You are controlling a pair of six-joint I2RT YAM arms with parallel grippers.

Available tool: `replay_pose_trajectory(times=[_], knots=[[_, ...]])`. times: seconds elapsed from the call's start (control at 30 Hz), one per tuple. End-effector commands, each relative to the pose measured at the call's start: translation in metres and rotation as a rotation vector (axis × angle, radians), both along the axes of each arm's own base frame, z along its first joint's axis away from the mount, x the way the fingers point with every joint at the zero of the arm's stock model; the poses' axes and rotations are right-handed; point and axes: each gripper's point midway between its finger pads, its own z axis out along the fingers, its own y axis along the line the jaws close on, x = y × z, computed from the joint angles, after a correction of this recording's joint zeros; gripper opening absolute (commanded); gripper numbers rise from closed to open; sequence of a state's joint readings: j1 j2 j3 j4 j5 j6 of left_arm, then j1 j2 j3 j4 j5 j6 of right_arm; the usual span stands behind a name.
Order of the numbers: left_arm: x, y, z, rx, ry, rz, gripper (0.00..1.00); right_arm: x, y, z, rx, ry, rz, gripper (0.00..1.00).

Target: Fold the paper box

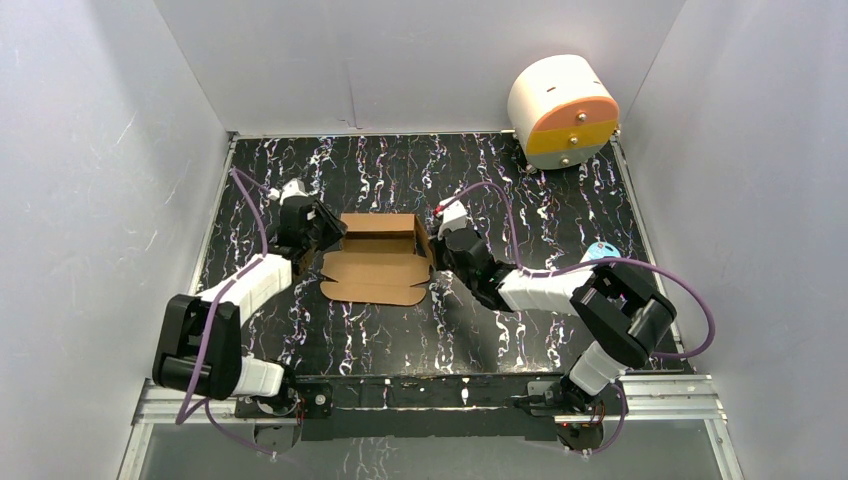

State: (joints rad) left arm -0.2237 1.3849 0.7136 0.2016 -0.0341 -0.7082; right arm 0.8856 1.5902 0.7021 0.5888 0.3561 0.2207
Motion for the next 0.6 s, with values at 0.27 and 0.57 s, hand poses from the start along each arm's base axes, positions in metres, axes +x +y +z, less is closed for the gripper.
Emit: replay_pose_trajectory(times=[0.27,0.57], knots=[[-0.046,-0.026,0.003,-0.197,0.038,-0.088,0.29,0.012,0.018,0.052,0.069,0.000,-0.022,0.00],[-0.070,-0.039,0.002,-0.255,0.053,-0.141,0.31,0.024,0.020,0.049,0.044,0.038,-0.056,0.00]])
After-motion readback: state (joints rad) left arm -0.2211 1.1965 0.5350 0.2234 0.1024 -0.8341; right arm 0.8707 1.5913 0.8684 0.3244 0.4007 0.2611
